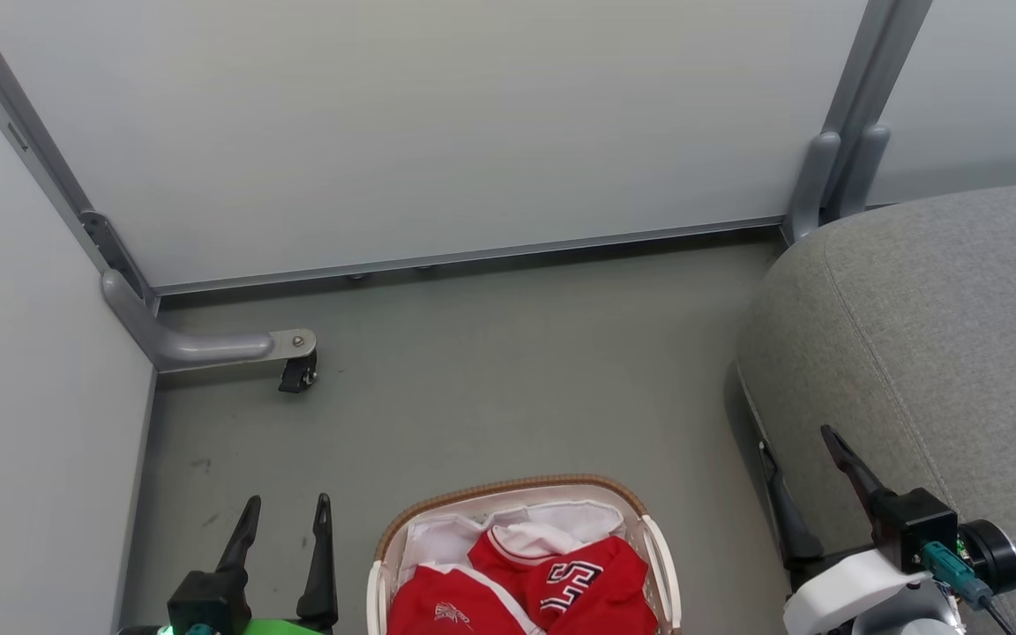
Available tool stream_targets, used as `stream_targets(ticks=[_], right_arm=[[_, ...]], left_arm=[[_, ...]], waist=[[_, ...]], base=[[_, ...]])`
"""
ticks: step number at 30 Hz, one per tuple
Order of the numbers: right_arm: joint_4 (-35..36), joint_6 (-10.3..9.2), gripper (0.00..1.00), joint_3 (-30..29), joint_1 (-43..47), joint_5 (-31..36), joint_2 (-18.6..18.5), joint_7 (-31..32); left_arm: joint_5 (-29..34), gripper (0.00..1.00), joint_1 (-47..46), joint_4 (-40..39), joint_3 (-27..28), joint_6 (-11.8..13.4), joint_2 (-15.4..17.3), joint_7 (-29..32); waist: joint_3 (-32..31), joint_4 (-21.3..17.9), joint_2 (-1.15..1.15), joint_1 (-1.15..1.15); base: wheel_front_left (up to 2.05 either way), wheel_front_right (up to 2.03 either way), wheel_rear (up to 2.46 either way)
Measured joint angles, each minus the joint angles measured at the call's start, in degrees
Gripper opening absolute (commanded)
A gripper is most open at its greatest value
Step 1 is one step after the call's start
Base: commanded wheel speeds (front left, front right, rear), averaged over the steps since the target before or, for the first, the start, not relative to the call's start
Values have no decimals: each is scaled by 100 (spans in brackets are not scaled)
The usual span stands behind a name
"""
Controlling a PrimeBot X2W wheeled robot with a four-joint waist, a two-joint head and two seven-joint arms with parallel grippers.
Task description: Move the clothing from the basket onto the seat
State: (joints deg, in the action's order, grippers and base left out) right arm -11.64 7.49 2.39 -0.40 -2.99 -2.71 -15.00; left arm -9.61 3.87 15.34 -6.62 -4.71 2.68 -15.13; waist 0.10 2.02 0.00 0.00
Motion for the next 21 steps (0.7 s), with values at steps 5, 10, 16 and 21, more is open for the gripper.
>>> stream_targets(ticks=[5,10,16,21], right_arm=[[-10,1,100,14,4,-3,0,0],[-12,1,100,9,4,-3,0,0],[-10,1,100,10,4,-3,0,0],[12,1,100,0,4,-3,0,0]], left_arm=[[0,100,2,20,-14,-1,0,0],[-2,100,2,32,-21,0,1,0],[-15,100,2,44,-37,-1,1,0],[-11,100,1,46,-105,-9,1,0]], waist=[[11,4,0,0],[22,2,0,0],[39,-4,0,0],[78,-11,0,0]], base=[[0,0,0],[0,0,0],[0,0,0],[0,0,0]])
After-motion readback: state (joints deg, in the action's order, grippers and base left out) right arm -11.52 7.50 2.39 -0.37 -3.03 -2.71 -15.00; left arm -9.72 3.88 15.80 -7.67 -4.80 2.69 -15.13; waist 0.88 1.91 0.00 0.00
